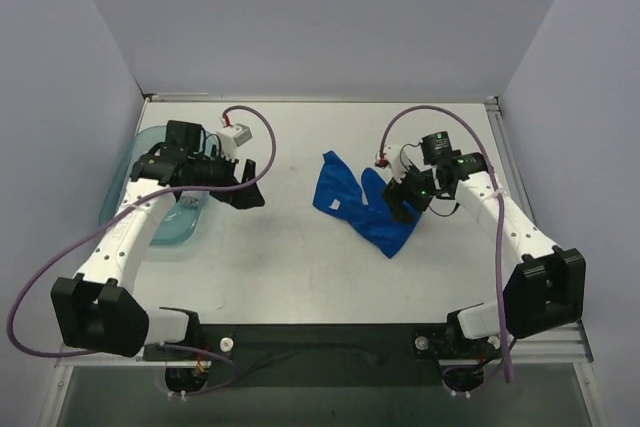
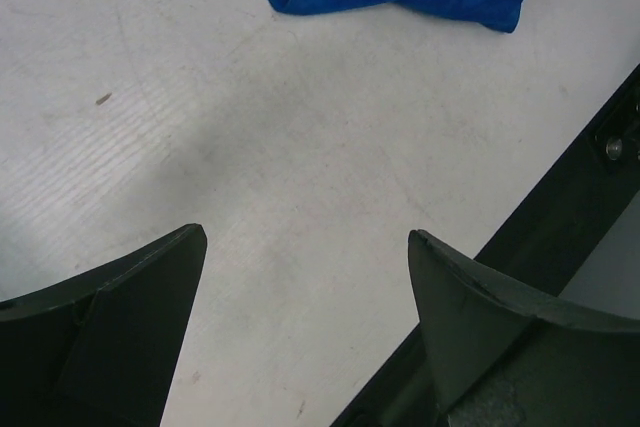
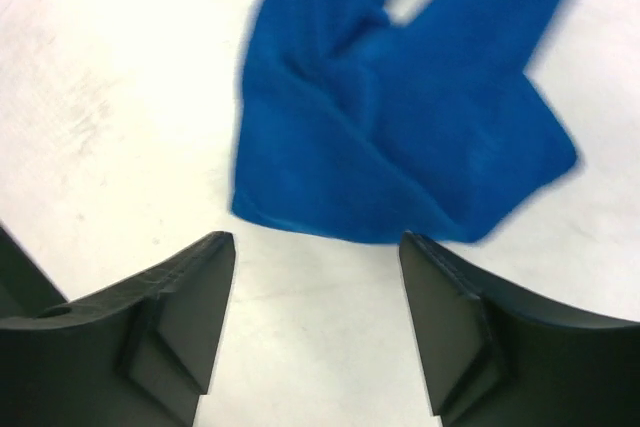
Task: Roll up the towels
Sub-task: Move the towel to the center of the board, then flatten the towel
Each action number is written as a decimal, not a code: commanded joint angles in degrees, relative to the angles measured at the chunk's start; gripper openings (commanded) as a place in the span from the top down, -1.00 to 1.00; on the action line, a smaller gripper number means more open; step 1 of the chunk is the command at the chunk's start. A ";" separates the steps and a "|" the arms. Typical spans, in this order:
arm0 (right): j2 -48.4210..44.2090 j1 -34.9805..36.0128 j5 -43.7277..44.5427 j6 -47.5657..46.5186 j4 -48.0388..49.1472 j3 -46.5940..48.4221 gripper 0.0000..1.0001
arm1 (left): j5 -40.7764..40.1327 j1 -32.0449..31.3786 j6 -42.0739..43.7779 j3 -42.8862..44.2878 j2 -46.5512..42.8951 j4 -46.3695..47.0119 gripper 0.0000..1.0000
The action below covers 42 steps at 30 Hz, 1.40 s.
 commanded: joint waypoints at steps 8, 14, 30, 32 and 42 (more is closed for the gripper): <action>17.43 -13.30 -1.29 17.48 -1.96 12.13 0.01 | -3.18 -16.42 3.17 15.33 28.74 13.00 -0.46; 27.10 -17.10 -2.36 22.24 -1.08 22.40 0.00 | -4.14 -20.55 2.91 24.50 42.04 13.62 -0.21; 41.35 -17.10 4.50 25.67 -0.81 29.46 -0.01 | -8.28 -24.25 3.97 33.82 54.89 16.26 -0.20; 41.70 -17.18 4.41 25.67 -0.81 28.93 0.02 | -8.28 -24.69 3.88 34.26 55.42 16.34 -0.18; 41.70 -18.06 1.87 26.72 -0.99 27.26 0.84 | -7.58 -25.92 4.23 34.26 55.77 16.69 0.16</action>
